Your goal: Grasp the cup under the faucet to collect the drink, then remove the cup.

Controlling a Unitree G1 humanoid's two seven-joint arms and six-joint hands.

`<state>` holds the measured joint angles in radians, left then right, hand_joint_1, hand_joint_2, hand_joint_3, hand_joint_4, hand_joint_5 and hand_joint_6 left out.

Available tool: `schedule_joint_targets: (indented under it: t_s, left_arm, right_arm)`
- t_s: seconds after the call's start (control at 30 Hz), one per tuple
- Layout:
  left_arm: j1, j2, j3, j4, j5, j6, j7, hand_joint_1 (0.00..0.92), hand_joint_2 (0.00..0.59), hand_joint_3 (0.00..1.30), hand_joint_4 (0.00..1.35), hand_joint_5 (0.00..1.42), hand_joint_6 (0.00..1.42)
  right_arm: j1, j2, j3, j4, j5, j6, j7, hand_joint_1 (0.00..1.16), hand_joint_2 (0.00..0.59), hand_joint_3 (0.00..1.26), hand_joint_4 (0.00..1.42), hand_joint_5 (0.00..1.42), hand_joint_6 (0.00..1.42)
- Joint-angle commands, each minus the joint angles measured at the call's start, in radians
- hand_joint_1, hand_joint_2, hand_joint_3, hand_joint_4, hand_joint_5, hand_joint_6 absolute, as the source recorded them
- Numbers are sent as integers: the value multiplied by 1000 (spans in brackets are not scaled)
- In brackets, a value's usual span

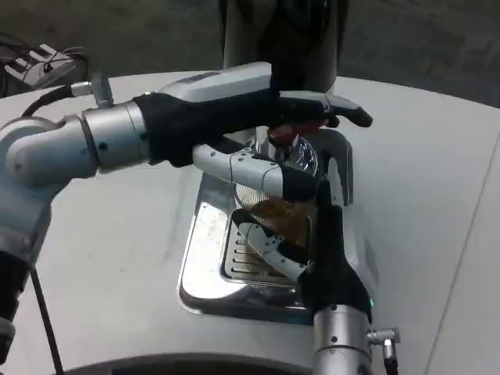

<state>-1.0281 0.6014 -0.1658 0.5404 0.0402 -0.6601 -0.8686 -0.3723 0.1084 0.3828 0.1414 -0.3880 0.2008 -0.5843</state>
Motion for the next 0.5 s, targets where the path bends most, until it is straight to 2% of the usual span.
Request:
schedule_joint_targets:
  t_s: [0.03,0.2,0.5]
  left_arm:
    - [-5,12,-6,1,1,-2,-31,0,0,179,84,144,144]
    - [-9,14,-5,0,-3,3,-36,0,0,179,84,144,144]
    - [-16,25,-1,-8,0,7,-33,0,0,178,82,138,144]
  right_arm:
    - [55,121,18,24,8,-14,-37,703,203,0,2,71,122]
    - [49,135,27,68,19,-24,-65,712,200,0,11,84,127]
    - [-11,180,19,170,43,-28,-110,715,200,0,13,86,128]
